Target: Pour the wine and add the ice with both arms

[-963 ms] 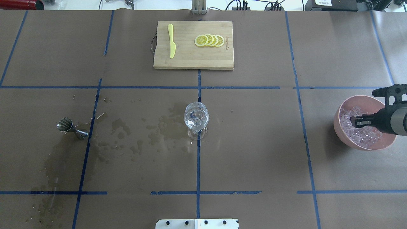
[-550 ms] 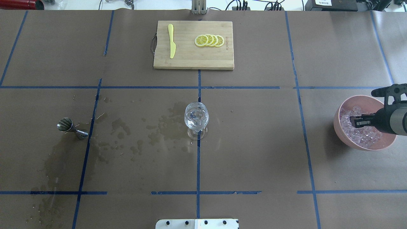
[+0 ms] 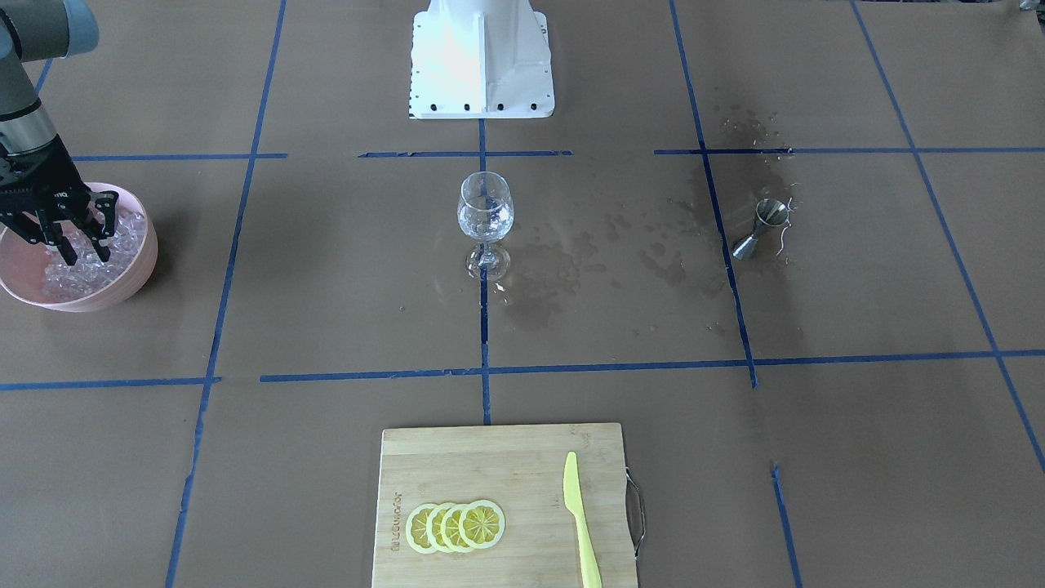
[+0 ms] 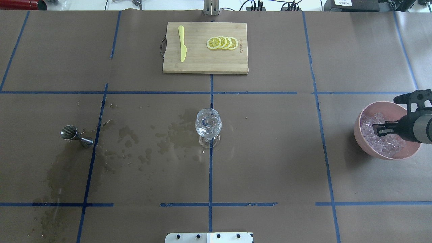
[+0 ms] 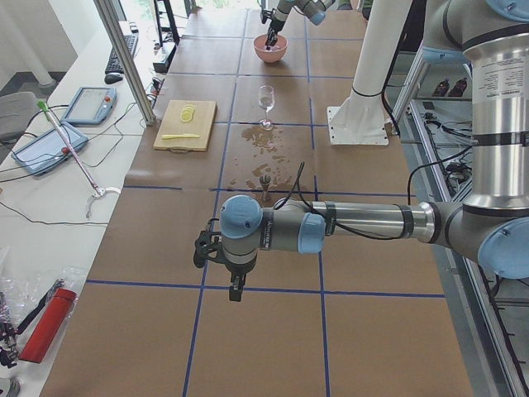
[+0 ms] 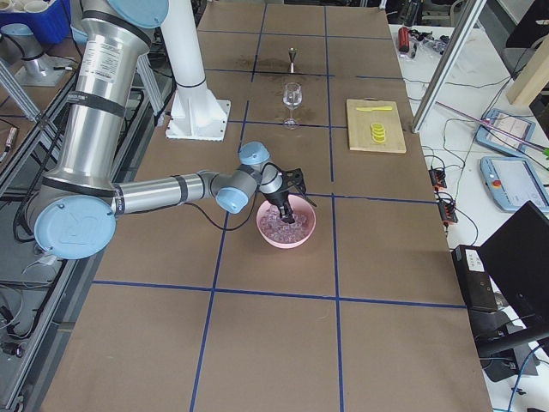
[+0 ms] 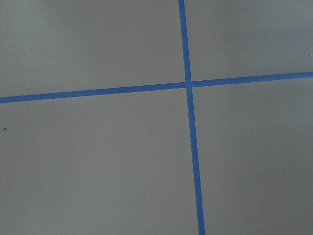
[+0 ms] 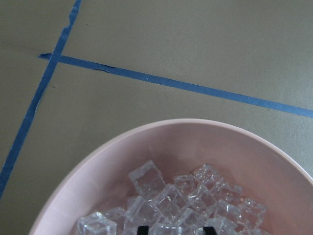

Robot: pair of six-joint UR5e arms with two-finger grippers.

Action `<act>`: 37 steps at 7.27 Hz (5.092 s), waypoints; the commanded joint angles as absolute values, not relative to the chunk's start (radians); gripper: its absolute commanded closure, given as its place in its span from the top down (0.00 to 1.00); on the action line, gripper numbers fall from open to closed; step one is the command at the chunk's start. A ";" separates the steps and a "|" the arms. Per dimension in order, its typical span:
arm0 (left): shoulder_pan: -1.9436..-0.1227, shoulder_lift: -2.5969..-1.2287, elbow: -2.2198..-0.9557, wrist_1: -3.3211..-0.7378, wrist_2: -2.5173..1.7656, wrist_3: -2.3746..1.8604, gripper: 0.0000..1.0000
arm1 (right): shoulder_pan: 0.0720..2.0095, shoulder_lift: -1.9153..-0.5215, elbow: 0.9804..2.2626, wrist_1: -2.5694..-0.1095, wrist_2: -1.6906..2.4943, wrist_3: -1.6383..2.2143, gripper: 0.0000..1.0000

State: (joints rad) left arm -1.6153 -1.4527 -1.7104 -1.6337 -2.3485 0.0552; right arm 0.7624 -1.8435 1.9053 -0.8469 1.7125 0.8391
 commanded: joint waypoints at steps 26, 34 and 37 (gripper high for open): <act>-1.615 -1.451 -1.710 -1.678 -2.359 0.057 1.00 | 0.618 -0.921 2.060 -1.752 1.741 1.199 0.00; -1.614 -1.453 -1.710 -1.680 -2.359 0.058 1.00 | 0.426 -0.709 1.933 -1.910 1.583 1.302 0.00; -1.614 -1.453 -1.710 -1.680 -2.359 0.058 1.00 | 0.426 -0.689 1.910 -1.910 1.583 1.302 0.51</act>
State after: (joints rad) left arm -1.6142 -1.4522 -1.7104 -1.6797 -2.3593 0.0583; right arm 0.4273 -0.6961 1.9219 -1.9096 1.5840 1.3021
